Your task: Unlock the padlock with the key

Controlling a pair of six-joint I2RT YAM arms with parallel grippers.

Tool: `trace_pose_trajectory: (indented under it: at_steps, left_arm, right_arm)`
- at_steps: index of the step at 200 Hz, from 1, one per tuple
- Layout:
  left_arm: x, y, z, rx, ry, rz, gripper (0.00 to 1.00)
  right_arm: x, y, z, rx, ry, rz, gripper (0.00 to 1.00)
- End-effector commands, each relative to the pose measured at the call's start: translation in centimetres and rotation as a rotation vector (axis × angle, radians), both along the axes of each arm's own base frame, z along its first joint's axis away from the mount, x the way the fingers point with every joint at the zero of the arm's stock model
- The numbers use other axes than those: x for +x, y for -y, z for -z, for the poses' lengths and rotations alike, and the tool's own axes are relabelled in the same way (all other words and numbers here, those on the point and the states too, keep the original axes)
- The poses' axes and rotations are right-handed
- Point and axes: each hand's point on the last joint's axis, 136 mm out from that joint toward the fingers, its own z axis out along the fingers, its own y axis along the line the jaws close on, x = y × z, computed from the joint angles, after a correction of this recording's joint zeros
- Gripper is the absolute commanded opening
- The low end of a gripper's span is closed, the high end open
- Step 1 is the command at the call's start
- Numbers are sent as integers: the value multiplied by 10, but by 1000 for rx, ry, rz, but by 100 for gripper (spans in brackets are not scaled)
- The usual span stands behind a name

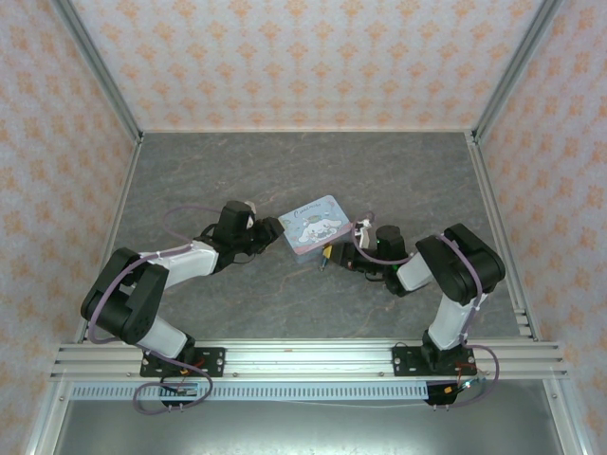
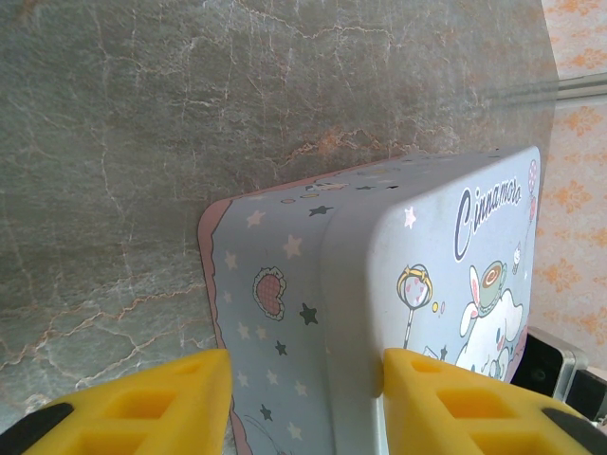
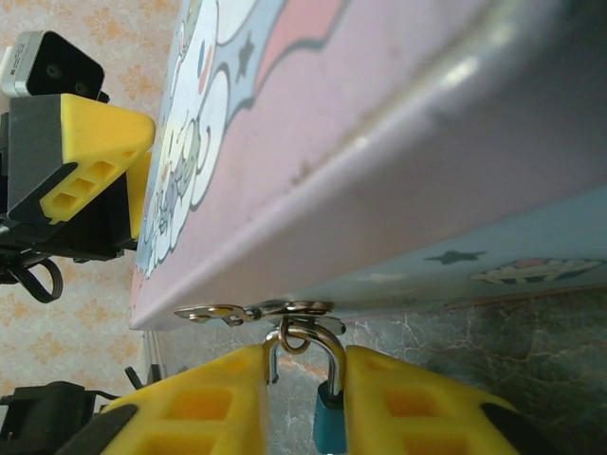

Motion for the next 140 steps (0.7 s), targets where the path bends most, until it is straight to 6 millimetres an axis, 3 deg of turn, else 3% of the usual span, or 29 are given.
trace_pose_trajectory:
  at_steps: [1,73,140]
  left_arm:
    - [-18,-21,31,107,-112,-37,44]
    - [-18,-21,31,106,-111,-39,44]
    - [-18,-22,32,112,-113,-39,44]
  right_arm:
    - [2,-3,-13,15,54,-19,18]
    - [4,-3,-11,8,45,-12,2]
    - [16,20,-17,8,57,125,0]
